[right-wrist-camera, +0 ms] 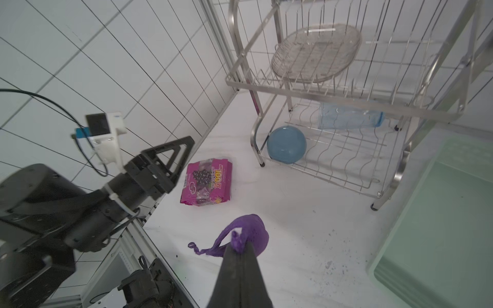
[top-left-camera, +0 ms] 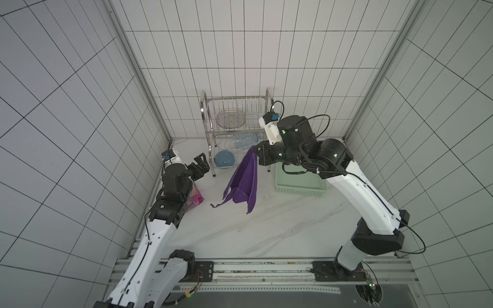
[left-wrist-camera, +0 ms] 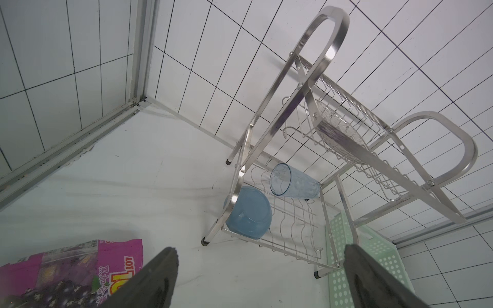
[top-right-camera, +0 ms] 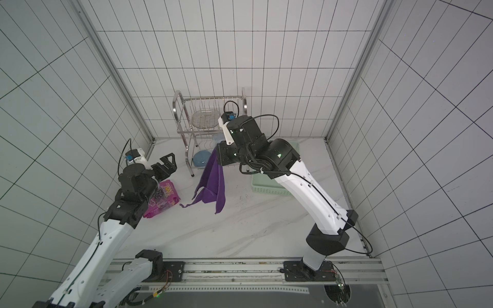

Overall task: Fold the square dishcloth
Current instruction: Place the cleaning item at the center of the board.

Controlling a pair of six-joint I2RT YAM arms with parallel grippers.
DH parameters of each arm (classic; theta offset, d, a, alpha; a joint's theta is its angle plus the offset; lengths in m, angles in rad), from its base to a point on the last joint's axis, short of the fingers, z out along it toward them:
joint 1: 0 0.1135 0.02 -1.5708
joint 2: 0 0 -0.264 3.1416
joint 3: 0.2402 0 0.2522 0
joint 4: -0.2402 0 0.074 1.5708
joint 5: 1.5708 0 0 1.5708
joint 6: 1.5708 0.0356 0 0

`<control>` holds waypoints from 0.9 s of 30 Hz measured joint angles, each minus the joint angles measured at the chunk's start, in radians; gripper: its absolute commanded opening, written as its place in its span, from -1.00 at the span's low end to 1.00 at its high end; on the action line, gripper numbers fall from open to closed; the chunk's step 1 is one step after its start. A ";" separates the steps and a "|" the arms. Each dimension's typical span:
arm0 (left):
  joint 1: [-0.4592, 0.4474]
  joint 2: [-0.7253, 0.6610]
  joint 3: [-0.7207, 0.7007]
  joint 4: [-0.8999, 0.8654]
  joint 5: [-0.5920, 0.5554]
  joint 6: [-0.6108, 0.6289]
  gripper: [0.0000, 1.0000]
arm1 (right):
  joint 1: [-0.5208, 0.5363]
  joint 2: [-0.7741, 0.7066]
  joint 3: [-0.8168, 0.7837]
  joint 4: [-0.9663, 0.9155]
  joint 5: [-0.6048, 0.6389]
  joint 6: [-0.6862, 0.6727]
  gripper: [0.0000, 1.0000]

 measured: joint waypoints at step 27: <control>-0.004 0.198 -0.187 0.001 0.380 -0.084 0.96 | -0.329 0.103 -0.593 0.173 -0.179 -0.019 -1.00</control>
